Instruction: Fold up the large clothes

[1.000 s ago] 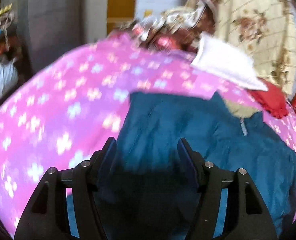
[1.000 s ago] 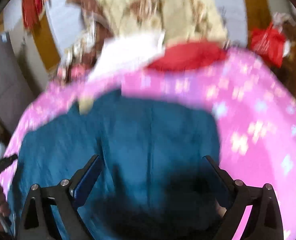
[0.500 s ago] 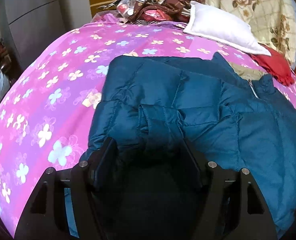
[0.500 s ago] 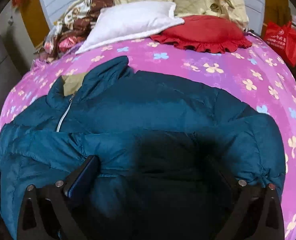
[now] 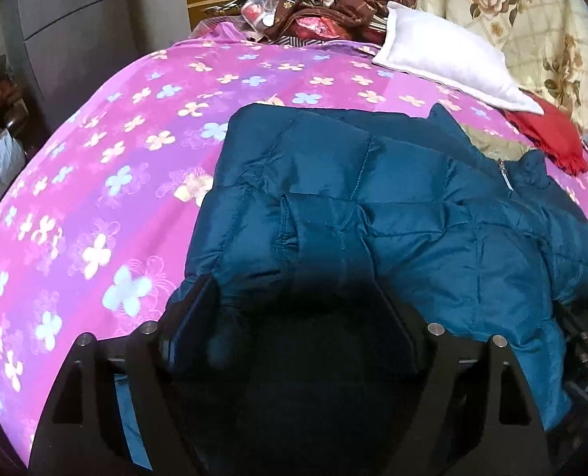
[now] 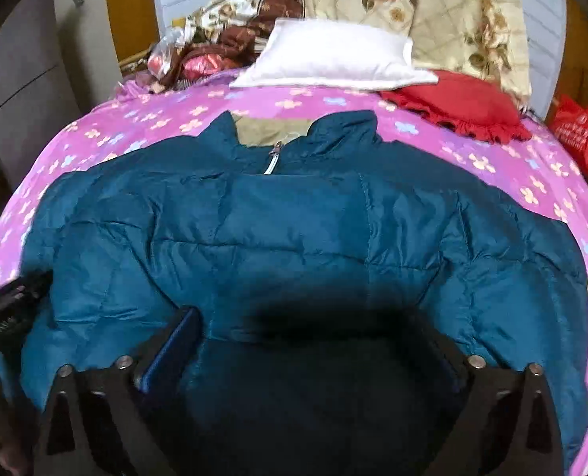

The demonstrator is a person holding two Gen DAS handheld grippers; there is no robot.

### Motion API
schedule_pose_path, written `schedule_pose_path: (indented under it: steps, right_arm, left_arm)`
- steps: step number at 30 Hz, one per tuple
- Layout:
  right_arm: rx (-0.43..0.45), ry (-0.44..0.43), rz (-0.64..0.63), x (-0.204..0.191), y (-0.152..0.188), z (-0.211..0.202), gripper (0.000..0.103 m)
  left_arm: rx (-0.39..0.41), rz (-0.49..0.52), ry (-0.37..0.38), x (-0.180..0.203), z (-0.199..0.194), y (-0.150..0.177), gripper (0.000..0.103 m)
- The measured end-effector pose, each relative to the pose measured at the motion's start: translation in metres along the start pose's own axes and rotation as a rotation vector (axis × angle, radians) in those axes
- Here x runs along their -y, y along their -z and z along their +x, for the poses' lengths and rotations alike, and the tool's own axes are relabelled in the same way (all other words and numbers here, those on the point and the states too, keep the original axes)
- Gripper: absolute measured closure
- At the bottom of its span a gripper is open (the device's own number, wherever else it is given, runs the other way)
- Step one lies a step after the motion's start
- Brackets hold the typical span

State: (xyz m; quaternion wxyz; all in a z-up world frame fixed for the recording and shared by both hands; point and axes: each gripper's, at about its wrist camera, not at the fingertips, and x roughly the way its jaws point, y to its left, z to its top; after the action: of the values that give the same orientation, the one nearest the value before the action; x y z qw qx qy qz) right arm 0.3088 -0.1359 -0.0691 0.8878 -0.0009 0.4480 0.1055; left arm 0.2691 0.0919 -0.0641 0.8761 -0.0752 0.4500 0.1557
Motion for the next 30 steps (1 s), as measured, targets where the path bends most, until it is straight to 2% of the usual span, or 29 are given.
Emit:
schedule_pose_path:
  steps: [2,7,10,12,13,15,17,21,23,25,30]
  right_arm:
    - [-0.001,-0.012,0.002,0.005,-0.003,-0.013,0.005]
    - [0.124,0.02,-0.028,0.034,0.014,-0.074,0.006]
    - [0.088,0.085,-0.008,0.068,0.035,-0.074,0.006]
    - [0.024,0.038,0.055,0.093,0.049,-0.057,0.005]
    - [0.009,-0.034,0.097,0.105,0.055,-0.049,0.004]
    - [0.009,-0.061,0.123,0.112,0.055,-0.053,0.004]
    - [-0.001,-0.063,0.127,0.112,0.052,-0.068,0.005]
    - [0.086,-0.072,0.119,0.117,0.066,-0.129,0.005]
    - [0.1,-0.064,0.087,0.12,0.087,-0.159,0.005]
    - [0.06,-0.039,0.062,0.122,0.111,-0.175,0.005]
    - [-0.027,-0.004,0.005,0.131,0.19,-0.205,0.005]
  left_arm:
    - [-0.006,-0.017,0.005,-0.003,-0.002,-0.001,0.024]
    - [0.015,-0.059,0.002,-0.012,-0.011,-0.003,0.024]
    - [0.003,-0.051,0.008,-0.01,-0.008,0.0,0.024]
    - [0.007,-0.026,0.008,-0.006,-0.004,0.003,0.023]
    - [0.013,-0.012,0.002,-0.003,-0.003,0.004,0.021]
    - [0.023,0.013,-0.02,0.002,-0.002,0.005,0.021]
    - [0.029,0.041,-0.005,0.001,-0.006,0.003,0.021]
    - [0.02,0.034,-0.008,-0.017,-0.024,0.006,0.021]
    - [0.009,0.02,0.013,-0.031,-0.04,0.009,0.021]
    - [0.009,0.032,0.024,-0.05,-0.062,0.013,0.021]
    - [0.015,0.151,0.012,-0.097,-0.117,0.029,0.021]
